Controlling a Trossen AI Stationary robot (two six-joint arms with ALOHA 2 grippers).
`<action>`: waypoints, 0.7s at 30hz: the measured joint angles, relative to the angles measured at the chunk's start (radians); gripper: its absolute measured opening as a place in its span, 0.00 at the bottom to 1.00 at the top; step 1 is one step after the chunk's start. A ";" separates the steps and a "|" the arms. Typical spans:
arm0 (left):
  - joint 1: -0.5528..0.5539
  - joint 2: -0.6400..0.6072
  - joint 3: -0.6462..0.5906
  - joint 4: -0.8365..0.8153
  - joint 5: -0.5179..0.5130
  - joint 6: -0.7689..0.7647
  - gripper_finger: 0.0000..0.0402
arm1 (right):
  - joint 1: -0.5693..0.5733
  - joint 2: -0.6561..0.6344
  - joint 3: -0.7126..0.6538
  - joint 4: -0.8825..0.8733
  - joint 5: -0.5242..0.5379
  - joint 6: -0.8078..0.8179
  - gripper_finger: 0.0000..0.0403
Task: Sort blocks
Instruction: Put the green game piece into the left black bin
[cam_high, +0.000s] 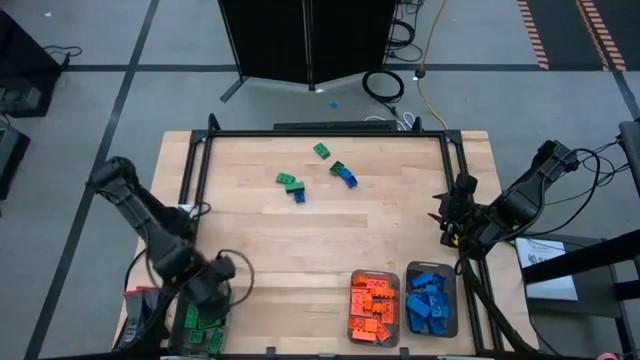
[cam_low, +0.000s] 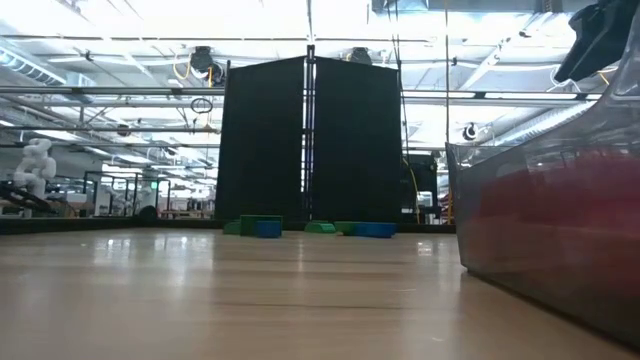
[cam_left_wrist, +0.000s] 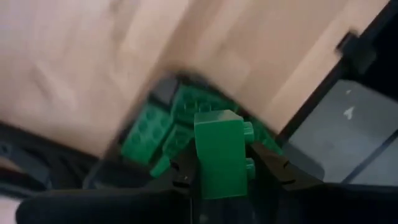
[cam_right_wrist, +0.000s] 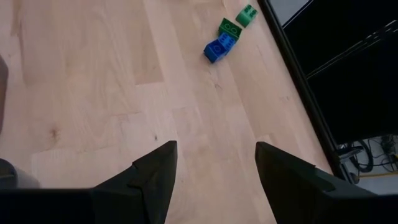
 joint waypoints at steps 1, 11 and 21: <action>-0.029 0.002 0.000 0.001 0.002 -0.020 0.20 | 0.000 0.000 0.000 0.000 -0.002 -0.001 0.53; -0.193 0.000 -0.002 0.027 -0.004 -0.091 0.23 | 0.000 0.000 0.000 0.000 -0.008 0.000 0.53; -0.214 0.000 -0.011 0.028 -0.013 -0.089 0.51 | 0.000 0.000 0.000 0.004 -0.010 0.003 0.53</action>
